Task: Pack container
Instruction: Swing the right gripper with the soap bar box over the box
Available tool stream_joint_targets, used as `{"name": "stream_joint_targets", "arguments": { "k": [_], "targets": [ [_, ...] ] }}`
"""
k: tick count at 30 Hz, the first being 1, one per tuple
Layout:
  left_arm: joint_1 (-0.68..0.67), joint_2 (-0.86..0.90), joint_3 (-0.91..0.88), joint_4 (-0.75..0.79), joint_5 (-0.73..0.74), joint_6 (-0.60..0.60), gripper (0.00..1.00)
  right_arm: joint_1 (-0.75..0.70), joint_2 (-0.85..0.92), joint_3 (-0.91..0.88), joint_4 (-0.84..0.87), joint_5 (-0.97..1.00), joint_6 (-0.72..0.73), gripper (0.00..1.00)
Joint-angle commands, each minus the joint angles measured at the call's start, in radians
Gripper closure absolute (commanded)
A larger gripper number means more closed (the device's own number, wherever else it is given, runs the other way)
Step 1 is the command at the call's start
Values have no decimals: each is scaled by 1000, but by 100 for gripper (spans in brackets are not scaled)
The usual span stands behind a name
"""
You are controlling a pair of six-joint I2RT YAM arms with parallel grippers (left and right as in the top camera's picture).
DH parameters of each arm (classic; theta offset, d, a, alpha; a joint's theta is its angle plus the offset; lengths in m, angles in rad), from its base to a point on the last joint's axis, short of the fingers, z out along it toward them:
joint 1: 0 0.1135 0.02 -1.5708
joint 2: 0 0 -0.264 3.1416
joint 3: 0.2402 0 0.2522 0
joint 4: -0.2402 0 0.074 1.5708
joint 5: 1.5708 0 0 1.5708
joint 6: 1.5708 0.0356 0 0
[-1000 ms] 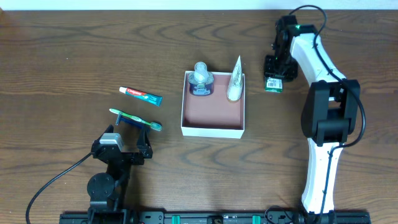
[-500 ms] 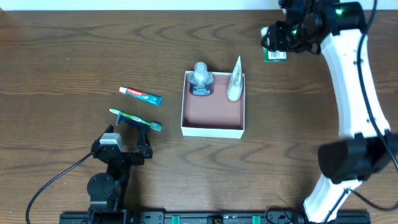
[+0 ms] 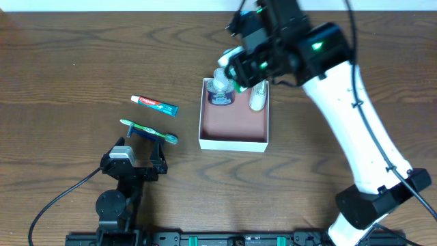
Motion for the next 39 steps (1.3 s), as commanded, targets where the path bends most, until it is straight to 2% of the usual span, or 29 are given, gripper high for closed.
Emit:
{"name": "stream_joint_targets", "arguments": {
  "k": [1, 6, 13, 19, 29, 39],
  "targets": [
    [5, -5, -16, -36, 12, -2, 2, 64, 28, -24, 1, 74, -23, 68],
    [5, -5, -16, -36, 12, -2, 2, 119, 52, -73, -14, 125, -23, 69],
    [5, -5, -16, -36, 12, -2, 2, 145, 53, -247, 24, 127, 26, 69],
    [5, -5, -16, -36, 12, -2, 2, 171, 53, -399, 130, 127, 68, 69],
    [5, -5, -16, -36, 12, -2, 2, 196, 53, -549, 346, 185, 106, 69],
    [5, -5, -16, -36, 12, -2, 2, 196, 53, -636, 482, 290, 265, 72]
  ]
}}
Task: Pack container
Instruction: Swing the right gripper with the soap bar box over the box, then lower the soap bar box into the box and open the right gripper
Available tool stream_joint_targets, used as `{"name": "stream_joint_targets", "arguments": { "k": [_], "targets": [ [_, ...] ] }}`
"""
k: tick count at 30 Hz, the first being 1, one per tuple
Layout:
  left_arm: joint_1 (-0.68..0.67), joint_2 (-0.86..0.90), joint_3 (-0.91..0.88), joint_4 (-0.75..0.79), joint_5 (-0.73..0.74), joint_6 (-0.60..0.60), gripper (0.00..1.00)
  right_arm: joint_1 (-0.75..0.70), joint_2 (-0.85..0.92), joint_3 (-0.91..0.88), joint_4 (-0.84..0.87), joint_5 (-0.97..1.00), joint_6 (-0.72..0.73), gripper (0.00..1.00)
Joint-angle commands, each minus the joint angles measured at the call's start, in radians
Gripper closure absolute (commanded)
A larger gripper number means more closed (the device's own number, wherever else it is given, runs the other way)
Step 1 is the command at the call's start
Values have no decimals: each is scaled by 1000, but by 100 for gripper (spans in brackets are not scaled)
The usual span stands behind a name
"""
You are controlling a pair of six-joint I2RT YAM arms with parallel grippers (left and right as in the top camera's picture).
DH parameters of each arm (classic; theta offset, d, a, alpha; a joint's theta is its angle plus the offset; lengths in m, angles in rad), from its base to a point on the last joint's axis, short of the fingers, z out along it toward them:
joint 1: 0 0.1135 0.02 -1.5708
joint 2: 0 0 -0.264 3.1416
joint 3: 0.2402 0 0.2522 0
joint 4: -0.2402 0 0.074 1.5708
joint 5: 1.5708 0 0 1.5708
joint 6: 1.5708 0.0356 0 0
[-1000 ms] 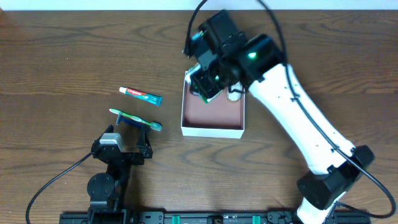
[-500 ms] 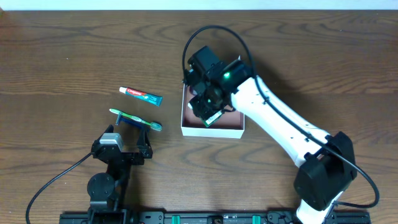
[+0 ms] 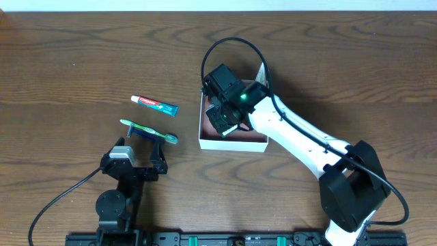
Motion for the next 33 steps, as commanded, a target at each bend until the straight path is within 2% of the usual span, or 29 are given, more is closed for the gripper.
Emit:
{"name": "stream_joint_targets", "arguments": {
  "k": [1, 16, 33],
  "targets": [
    [5, -5, -16, -36, 12, -2, 2, 6, 2, -13, 19, 57, 101, 72],
    [5, -5, -16, -36, 12, -2, 2, 23, 2, -17, 36, 61, 406, 73],
    [5, -5, -16, -36, 12, -2, 2, 66, 2, -25, 42, 147, 514, 70]
  ]
}}
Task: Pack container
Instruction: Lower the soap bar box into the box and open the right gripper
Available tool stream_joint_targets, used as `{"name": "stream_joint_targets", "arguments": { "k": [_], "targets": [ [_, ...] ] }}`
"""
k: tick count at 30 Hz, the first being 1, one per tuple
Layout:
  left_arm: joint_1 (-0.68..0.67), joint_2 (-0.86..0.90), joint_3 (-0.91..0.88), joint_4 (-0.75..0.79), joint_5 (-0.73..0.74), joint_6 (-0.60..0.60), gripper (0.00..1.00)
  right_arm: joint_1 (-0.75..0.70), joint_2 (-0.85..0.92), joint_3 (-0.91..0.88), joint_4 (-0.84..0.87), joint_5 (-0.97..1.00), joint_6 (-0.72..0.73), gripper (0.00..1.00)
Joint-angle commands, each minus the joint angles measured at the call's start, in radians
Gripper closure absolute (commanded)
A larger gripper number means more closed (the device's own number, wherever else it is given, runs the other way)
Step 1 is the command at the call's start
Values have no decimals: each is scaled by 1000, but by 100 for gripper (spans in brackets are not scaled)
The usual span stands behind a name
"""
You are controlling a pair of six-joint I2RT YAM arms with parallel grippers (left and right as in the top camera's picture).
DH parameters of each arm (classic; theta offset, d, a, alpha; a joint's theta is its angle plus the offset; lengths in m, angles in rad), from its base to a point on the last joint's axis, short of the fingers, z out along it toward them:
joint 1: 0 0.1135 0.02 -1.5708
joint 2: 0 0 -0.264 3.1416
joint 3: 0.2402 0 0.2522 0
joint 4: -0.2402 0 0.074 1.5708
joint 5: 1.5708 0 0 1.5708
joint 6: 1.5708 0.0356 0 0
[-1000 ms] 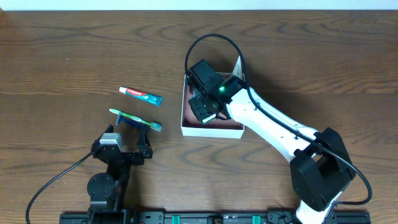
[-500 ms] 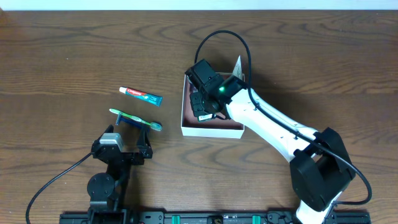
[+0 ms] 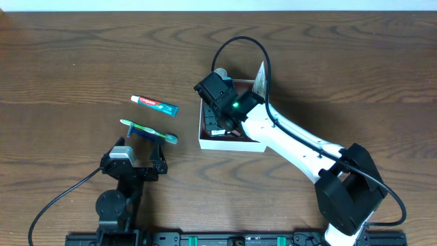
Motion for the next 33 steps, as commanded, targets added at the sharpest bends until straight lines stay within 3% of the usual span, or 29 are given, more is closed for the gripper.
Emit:
{"name": "stream_joint_targets", "arguments": {
  "k": [1, 5, 15, 20, 33],
  "targets": [
    [5, -5, -16, -36, 12, -2, 2, 7, 2, -11, 4, 32, 30, 67],
    [5, -5, -16, -36, 12, -2, 2, 7, 2, -11, 7, 32, 29, 50],
    [5, -5, -16, -36, 12, -2, 2, 7, 2, -11, 15, 32, 21, 46],
    [5, -5, -16, -36, 12, -2, 2, 7, 2, -11, 21, 31, 1, 30],
    [5, -5, -16, -36, 12, -2, 2, 8, 2, -9, 28, -45, -93, 29]
  ]
}}
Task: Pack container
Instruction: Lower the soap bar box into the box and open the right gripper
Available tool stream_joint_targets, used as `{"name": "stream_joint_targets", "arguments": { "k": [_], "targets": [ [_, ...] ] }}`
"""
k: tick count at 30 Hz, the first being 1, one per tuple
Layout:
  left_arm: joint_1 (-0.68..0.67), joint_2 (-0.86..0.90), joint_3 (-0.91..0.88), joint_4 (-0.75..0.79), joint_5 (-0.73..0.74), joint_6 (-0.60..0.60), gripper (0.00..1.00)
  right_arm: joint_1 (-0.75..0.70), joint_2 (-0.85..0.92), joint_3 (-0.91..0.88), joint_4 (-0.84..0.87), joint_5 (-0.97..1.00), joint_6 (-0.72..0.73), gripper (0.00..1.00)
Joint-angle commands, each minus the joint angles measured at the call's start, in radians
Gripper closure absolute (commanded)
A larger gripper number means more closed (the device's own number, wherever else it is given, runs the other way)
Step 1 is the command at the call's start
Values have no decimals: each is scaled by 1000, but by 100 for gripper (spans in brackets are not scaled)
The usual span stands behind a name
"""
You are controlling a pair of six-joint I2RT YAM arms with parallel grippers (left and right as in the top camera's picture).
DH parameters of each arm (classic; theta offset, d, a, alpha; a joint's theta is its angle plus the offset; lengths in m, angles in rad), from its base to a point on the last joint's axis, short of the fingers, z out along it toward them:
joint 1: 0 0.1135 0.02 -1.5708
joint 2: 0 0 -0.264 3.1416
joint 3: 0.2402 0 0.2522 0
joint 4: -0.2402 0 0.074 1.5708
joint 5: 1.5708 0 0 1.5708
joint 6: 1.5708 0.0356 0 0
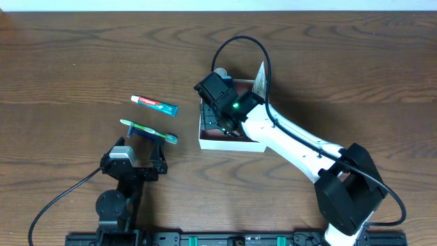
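The white box (258, 142) with a reddish floor sits at mid-table. My right gripper (214, 120) reaches down into its left side; its jaws are hidden under the wrist. At the box's back edge a bottle top (220, 72) and a white tube (259, 79) stick out behind the arm. A toothpaste tube (154, 104) and a green toothbrush (148, 131) lie on the table left of the box. My left gripper (135, 166) rests open near the front edge, just below the toothbrush.
The right arm (293, 140) stretches from the front right across the box's right half. A black cable (235, 44) loops above the wrist. Bare wooden table (68, 68) surrounds the items.
The right gripper head has shifted only very slightly over the box's left side. Toothpaste, toothbrush and the left arm are where they were.
The right gripper was first high over the back of the box, at the bottle and white tube. Then it was low over the box's middle, then at its left side, where it stays. The left arm and both loose items have not moved.
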Motion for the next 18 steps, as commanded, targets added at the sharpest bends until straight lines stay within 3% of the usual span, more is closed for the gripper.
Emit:
{"name": "stream_joint_targets", "arguments": {
  "k": [1, 14, 18],
  "targets": [
    [5, -5, -16, -36, 12, -2, 2, 10, 2, 2, -12, -63, -81, 28],
    [5, -5, -16, -36, 12, -2, 2, 49, -122, 16, -208, -57, -179, 20],
    [5, -5, -16, -36, 12, -2, 2, 49, -210, 16, -307, 15, -147, 25]
  ]
}}
